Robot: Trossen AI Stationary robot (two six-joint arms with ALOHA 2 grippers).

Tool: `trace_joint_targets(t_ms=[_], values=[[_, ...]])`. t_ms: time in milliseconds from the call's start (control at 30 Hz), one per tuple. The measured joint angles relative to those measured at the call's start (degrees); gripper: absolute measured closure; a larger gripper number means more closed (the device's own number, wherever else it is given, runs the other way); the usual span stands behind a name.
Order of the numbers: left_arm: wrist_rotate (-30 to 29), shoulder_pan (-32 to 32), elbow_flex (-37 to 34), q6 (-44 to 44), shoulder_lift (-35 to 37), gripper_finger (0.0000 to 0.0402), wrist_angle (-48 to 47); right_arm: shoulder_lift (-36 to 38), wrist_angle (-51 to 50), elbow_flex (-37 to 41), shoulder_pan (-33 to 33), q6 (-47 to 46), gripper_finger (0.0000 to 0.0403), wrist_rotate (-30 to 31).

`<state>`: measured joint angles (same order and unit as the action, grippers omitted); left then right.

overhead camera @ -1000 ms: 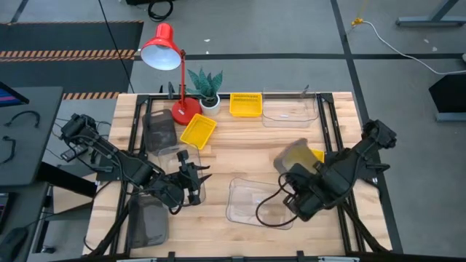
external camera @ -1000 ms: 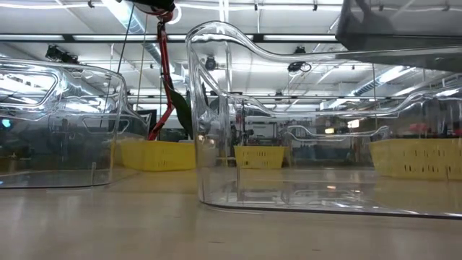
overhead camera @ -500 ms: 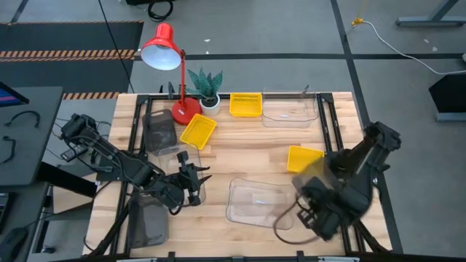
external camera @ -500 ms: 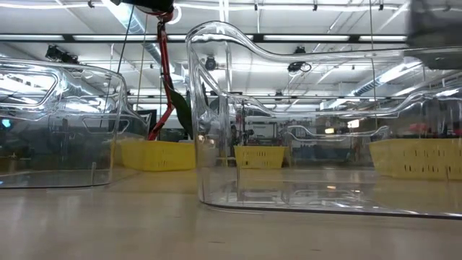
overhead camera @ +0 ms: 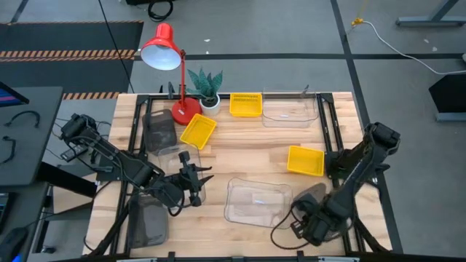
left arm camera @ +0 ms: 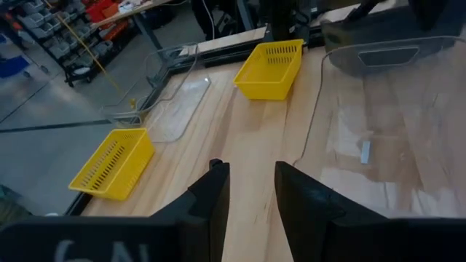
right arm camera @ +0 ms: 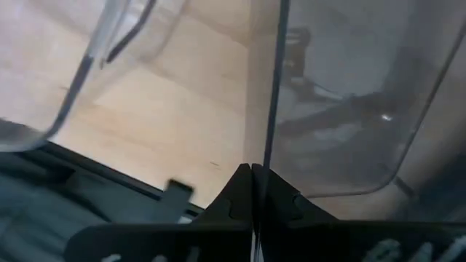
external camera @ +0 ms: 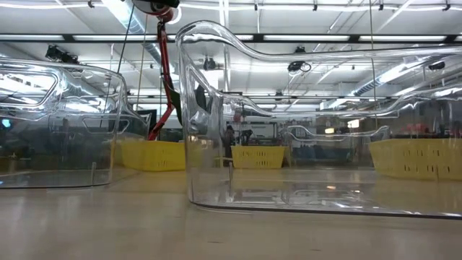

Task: Stack baskets by color
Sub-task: Adjust the bottom right black transparent bin on the table, then move the bottom right yellow bin to the center of the table

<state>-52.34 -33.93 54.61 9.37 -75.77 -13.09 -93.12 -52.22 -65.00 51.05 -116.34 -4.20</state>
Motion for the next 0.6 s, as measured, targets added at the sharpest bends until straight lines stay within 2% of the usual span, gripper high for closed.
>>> trace_joint_targets(t_ms=[167, 267, 467, 533, 600], values=[[0.0, 0.0, 0.0, -0.2, 0.0, 0.0285, 0.0, 0.0, 7.0, 1.4, -3.3, 9.2, 0.0372, -1.0], [0.0, 0.0, 0.0, -0.2, 0.0, 0.0285, 0.0, 0.4, 5.5, -0.1, -5.1, 15.3, 0.0346, -3.2], [0.0, 0.0, 0.0, 0.0, 0.0, 0.0285, -0.2, 3.1, -10.5, -8.0, -9.1, 22.8, 0.0298, -4.2], [0.0, 0.0, 0.0, 0.0, 0.0, 0.0285, -0.2, 4.5, -17.7, -11.0, -11.1, 25.9, 0.0294, -0.5], [0.0, 0.0, 0.0, 0.0, 0.0, 0.0285, -0.3, 5.5, -25.0, -12.7, -13.7, 29.9, 0.0294, 7.4]])
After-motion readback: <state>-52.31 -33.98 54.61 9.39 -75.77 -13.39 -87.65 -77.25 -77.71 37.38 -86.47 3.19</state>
